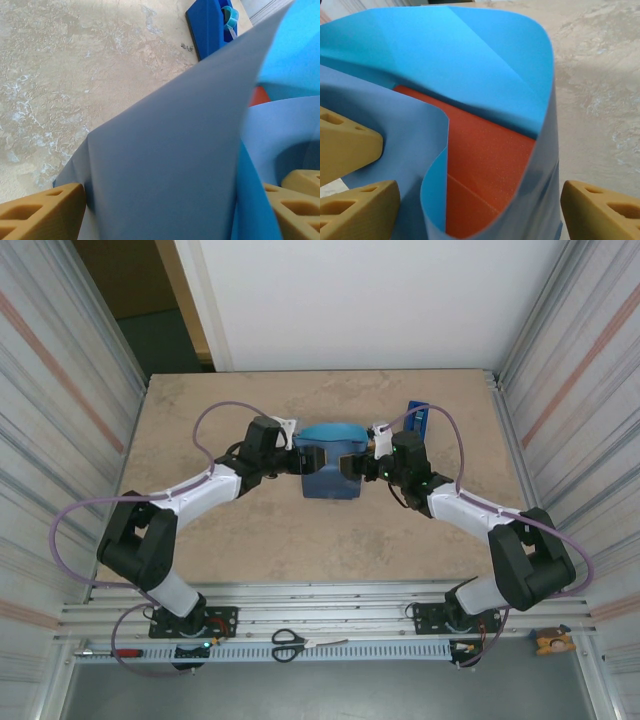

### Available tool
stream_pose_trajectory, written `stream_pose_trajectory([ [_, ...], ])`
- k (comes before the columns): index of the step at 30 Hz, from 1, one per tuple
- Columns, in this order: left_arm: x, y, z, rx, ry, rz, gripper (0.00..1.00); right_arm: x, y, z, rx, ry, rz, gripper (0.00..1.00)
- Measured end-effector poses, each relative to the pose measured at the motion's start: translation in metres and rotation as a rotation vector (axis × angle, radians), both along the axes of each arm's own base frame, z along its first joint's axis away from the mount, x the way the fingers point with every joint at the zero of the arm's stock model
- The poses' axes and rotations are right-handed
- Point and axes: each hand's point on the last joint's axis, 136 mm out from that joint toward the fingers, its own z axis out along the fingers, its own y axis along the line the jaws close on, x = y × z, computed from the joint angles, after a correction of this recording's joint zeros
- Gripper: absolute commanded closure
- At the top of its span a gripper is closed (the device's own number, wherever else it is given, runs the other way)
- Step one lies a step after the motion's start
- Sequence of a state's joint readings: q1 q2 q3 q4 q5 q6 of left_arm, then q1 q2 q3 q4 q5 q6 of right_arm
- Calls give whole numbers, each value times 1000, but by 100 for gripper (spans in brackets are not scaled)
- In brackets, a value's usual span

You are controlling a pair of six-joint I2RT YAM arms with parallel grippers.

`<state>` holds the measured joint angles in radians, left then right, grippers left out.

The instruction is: Wrap the gift box in paper

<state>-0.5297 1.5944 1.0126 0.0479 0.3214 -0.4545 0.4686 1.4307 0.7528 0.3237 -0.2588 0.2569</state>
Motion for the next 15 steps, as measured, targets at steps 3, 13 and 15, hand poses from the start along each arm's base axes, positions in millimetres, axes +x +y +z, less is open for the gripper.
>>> stream_pose_trajectory([
  [3, -2, 0, -1, -1, 8, -6, 20, 2, 1, 5, 16, 13, -11, 23],
  [13, 0, 11, 1, 10, 20, 15, 12, 8, -3, -2, 8, 52, -58, 41],
  [15, 4, 16, 1, 11, 19, 28, 16, 8, -3, -3, 7, 53, -59, 43],
])
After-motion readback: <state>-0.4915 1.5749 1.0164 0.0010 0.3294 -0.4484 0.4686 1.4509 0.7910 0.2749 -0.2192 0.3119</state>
